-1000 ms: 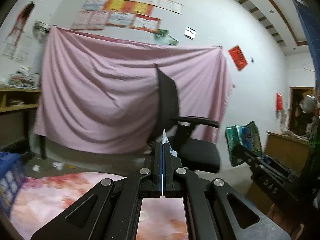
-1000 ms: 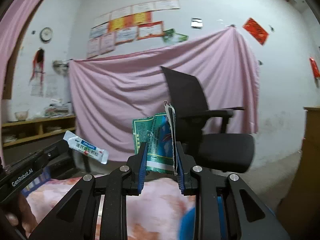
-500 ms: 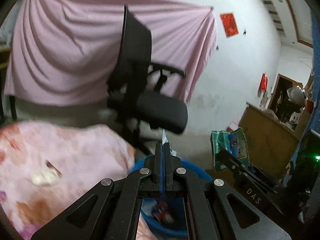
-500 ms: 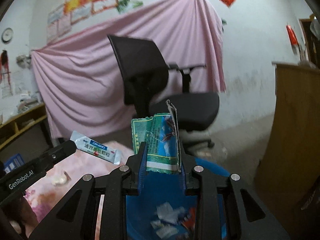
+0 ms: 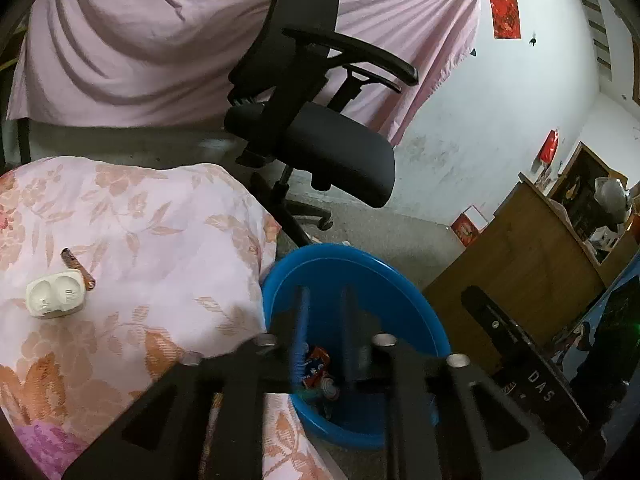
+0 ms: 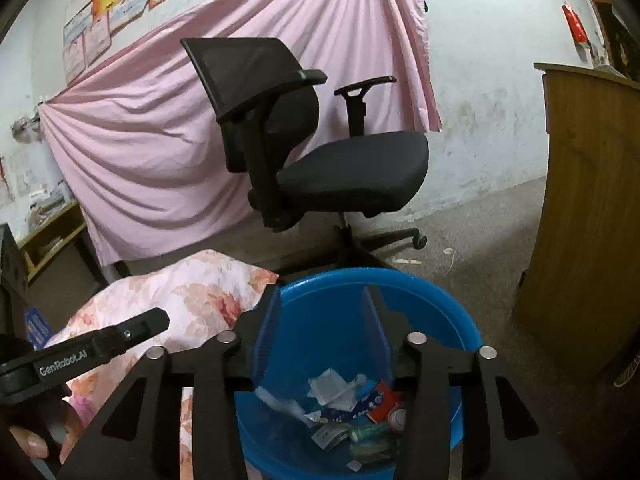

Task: Collect trash
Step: 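Open both tools over the blue basin to drop wrapper and sachet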

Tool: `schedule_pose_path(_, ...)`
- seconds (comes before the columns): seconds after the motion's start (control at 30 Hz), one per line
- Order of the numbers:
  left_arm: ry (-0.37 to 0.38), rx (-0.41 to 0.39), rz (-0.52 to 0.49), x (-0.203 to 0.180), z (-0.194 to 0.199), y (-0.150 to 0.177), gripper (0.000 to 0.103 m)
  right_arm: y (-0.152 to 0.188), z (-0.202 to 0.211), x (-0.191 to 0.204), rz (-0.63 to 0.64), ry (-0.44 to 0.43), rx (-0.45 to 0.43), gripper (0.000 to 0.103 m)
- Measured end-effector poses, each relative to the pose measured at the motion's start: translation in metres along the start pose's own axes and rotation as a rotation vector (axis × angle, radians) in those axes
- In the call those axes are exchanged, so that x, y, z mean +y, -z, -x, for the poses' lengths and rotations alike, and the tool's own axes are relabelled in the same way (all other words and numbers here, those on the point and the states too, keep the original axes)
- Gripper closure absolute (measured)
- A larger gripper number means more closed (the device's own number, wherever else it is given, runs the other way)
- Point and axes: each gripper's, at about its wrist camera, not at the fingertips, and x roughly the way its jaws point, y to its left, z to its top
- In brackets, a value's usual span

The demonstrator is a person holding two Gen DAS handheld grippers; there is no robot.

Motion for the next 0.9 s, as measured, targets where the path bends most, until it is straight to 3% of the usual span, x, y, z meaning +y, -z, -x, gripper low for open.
schedule_pose_path(0.13,-0.004,-0.053,-0.015,0.005,0.018,0.000,0.073,-0.004,0.006,0.003,-0.006,-0.007,-0.040,0.050)
schedule_pose_path(0.2,-0.032,-0.101,-0.042,0.007,0.034,-0.002,0.065,-0.007,0.012,0.007,-0.008,-0.012,-0.078,0.031)
schedule_pose_path(0.27,-0.053,-0.144,-0.057,0.010,0.047,-0.004,0.060,-0.009,0.021,0.012,-0.010,-0.027,-0.127,0.019)
schedule_pose_path(0.37,-0.093,-0.223,-0.085,0.015,0.072,-0.007,0.051,-0.013,0.031,0.022,-0.002,-0.053,-0.184,0.014)
schedule_pose_path(0.47,-0.148,-0.299,-0.123,0.020,0.095,-0.007,0.034,-0.016,0.041,0.033,0.006,-0.081,-0.252,0.000)
schedule_pose_path(0.53,-0.194,-0.359,-0.150,0.023,0.109,-0.006,0.008,-0.018,0.047,0.040,0.009,-0.107,-0.290,0.000)
schedule_pose_path(0.57,-0.220,-0.392,-0.159,0.026,0.114,-0.004,0.004,-0.018,0.049,0.045,0.016,-0.121,-0.310,0.000)
schedule_pose_path(0.63,-0.274,-0.476,-0.175,0.032,0.131,0.002,0.002,-0.019,0.053,0.053,0.030,-0.137,-0.340,0.000)
schedule_pose_path(0.9,-0.348,-0.574,-0.160,0.069,0.156,0.020,0.002,-0.013,0.061,0.101,0.160,-0.191,-0.430,0.000)
